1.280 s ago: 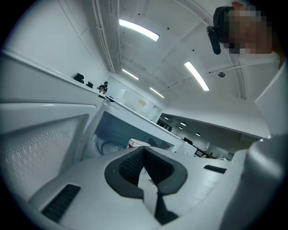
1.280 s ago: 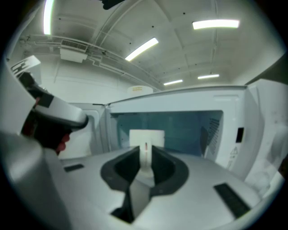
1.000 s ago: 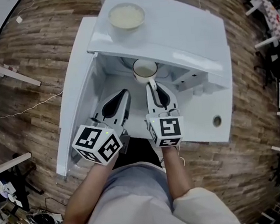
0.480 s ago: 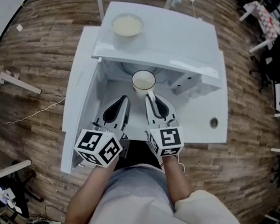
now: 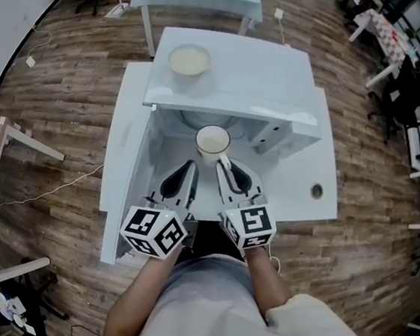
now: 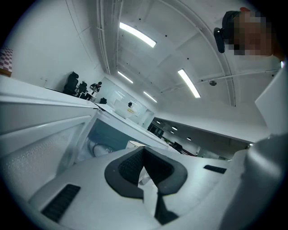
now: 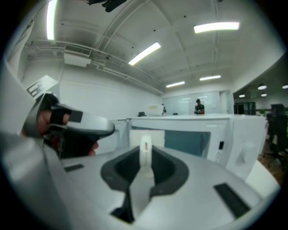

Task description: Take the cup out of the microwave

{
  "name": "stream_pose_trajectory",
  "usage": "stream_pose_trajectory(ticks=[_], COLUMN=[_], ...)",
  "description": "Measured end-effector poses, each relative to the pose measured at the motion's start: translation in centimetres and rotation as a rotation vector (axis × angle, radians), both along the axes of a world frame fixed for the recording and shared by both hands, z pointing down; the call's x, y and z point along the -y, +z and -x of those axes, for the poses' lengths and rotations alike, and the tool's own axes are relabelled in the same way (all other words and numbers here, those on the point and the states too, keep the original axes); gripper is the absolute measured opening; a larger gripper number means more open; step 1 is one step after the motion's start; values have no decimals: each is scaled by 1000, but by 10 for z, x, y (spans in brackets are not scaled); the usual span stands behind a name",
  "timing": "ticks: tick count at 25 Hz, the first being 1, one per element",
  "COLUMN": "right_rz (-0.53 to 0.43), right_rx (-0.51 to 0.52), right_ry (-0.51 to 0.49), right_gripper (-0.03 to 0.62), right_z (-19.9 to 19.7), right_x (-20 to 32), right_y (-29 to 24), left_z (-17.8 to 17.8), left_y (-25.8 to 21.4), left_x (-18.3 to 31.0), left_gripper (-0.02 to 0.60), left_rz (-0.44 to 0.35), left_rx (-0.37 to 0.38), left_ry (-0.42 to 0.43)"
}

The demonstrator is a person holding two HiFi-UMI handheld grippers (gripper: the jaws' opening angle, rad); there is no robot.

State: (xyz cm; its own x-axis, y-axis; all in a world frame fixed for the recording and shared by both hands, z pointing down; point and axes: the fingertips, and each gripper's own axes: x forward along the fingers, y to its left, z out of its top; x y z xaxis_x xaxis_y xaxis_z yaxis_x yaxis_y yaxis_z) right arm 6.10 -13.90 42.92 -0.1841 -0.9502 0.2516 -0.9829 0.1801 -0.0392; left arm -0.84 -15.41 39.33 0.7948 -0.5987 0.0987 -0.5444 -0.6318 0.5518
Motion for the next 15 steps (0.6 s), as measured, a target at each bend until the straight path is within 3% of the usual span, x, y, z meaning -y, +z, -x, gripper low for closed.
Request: stream_pose_trajectory(ticks=[9,15], right_rz=[-22,-34], right_rx=[0,-1], right_ry=[2,-3], right_gripper=[69,69], right_z=[1,-3], right_x=[-23,-38], right_y=[-20,-32], left_z=[4,0], left_y=[-3,-13], left_x=[-11,-20], left_gripper=[11,11], left_rz=[-15,-9], left_rx=[-1,-40], left_ry=[16,38])
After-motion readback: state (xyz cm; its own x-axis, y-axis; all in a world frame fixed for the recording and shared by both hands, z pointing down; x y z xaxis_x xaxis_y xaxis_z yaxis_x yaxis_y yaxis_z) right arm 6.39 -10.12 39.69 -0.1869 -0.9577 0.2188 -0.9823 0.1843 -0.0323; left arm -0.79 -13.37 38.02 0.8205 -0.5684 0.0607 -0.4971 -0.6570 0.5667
